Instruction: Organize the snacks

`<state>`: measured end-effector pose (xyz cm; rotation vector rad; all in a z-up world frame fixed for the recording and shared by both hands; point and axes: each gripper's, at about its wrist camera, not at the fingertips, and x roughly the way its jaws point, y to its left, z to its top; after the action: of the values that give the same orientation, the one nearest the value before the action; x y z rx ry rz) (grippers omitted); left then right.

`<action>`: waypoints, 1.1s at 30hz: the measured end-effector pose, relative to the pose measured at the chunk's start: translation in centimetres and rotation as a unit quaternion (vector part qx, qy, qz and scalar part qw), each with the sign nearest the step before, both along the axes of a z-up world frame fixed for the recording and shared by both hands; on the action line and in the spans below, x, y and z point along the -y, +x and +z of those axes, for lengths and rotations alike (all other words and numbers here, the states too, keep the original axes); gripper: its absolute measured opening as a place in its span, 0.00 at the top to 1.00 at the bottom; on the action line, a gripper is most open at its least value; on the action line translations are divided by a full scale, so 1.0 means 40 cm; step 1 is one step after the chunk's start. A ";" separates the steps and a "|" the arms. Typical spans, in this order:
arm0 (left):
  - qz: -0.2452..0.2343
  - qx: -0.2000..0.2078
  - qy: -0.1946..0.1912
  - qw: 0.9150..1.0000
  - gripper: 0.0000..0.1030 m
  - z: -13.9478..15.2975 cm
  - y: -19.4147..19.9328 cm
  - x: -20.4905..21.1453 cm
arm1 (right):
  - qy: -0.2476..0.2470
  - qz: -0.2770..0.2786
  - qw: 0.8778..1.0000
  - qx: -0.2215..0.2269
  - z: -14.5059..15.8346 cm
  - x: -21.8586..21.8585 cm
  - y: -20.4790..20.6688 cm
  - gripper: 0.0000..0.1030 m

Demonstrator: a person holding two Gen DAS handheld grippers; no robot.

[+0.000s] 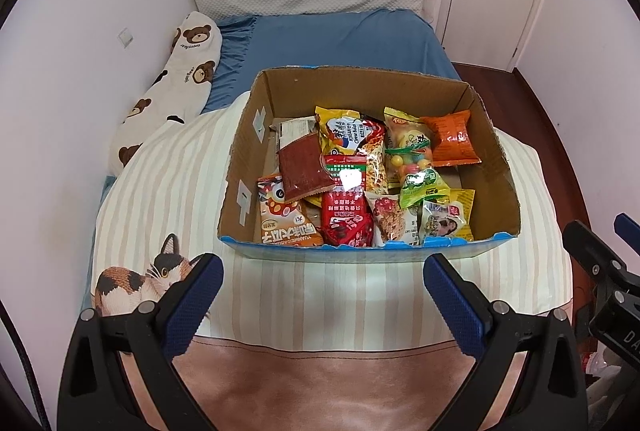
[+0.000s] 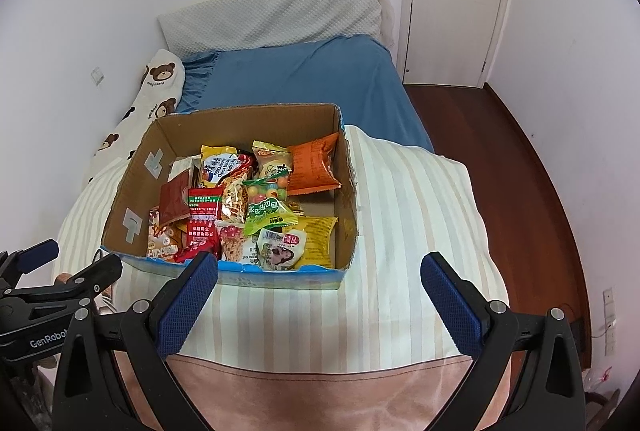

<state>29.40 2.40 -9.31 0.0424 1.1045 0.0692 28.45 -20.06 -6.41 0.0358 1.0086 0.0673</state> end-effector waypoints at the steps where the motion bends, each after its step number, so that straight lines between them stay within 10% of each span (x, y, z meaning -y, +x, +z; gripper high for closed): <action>1: 0.000 0.001 0.000 1.000 0.00 0.000 -0.001 -0.001 | -0.002 0.000 1.000 0.000 -0.001 -0.001 0.001 0.00; 33: -0.002 0.012 0.002 1.000 0.00 0.027 -0.014 0.021 | -0.004 -0.005 1.000 -0.001 0.003 0.023 -0.009 0.00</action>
<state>28.84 1.56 -8.24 0.0468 1.0807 0.0671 28.11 -20.96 -6.31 0.0330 1.0107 0.0544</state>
